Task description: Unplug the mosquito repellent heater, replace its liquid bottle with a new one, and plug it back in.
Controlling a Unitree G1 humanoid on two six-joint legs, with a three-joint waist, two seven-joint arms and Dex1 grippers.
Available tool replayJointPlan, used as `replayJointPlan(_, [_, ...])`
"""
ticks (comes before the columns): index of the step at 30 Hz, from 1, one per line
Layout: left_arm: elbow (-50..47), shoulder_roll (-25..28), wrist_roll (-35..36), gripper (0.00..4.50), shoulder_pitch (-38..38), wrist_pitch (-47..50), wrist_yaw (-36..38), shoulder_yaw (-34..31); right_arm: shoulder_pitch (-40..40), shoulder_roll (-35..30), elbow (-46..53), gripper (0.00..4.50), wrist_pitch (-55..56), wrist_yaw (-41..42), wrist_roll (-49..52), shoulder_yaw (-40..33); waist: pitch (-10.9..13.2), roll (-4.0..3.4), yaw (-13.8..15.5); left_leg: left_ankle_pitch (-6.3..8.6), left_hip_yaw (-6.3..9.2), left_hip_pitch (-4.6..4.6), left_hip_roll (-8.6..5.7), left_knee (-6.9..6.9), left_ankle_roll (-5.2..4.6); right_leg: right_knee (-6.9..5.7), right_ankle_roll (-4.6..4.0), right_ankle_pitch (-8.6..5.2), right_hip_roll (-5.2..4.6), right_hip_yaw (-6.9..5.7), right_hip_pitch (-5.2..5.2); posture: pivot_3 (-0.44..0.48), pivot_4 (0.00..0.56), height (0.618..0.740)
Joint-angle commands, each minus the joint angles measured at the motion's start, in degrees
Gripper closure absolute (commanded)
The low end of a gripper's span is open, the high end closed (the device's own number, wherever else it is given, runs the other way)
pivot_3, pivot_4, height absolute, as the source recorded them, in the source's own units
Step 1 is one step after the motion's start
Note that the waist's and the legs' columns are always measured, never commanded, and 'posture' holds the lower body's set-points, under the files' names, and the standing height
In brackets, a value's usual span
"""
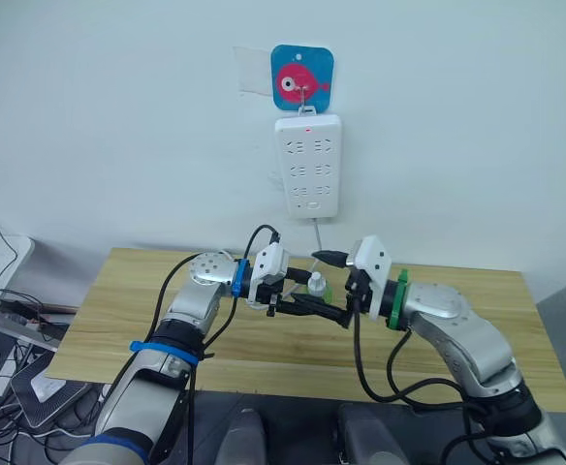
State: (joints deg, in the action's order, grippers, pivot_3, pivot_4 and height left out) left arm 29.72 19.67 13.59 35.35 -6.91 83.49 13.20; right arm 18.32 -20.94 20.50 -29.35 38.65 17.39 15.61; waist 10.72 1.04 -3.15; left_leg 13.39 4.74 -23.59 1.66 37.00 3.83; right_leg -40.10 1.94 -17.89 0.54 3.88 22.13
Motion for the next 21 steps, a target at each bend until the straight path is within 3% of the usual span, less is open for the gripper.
replayJointPlan(1, [-2.14,-0.3,0.57,2.26,0.11,-0.59,0.22,-0.33,0.52,-0.08,-0.5,0.01,2.44,-0.52,-1.74,-0.29,0.0,0.0,0.08,0.0,0.0,0.0,0.0,0.0,0.0,0.0,0.0,0.0,0.0,0.0,0.0,0.01,0.143,0.74])
replayJointPlan(14, [-1.12,-0.71,0.52,2.26,-0.03,-1.92,0.04,-0.63,-9.44,-13.76,10.5,0.01,-4.68,5.42,9.42,-14.96,-0.04,-0.02,0.77,0.0,-0.03,-0.02,-0.01,0.01,0.0,0.0,0.0,0.0,-0.02,0.02,0.0,-0.006,0.131,0.74])
replayJointPlan(17, [-0.45,-0.88,0.4,2.26,0.32,-2.22,0.29,-0.58,-9.71,-14.46,11.61,0.01,-5.34,6.32,10.44,-13.36,-0.04,-0.03,0.51,0.0,-0.03,-0.01,0.01,0.0,-0.01,0.01,0.0,0.0,0.02,0.03,0.0,-0.01,0.13,0.74])
replayJointPlan(21, [-0.33,-1.19,0.41,2.26,0.77,-2.34,0.29,-0.59,-7.17,-10.7,11.23,0.01,-5.33,4.32,8.83,-7.69,-0.05,-0.02,-0.1,0.0,-0.05,0.02,0.02,0.02,-0.01,-0.05,0.0,0.0,0.03,0.05,-0.01,-0.009,0.129,0.74])
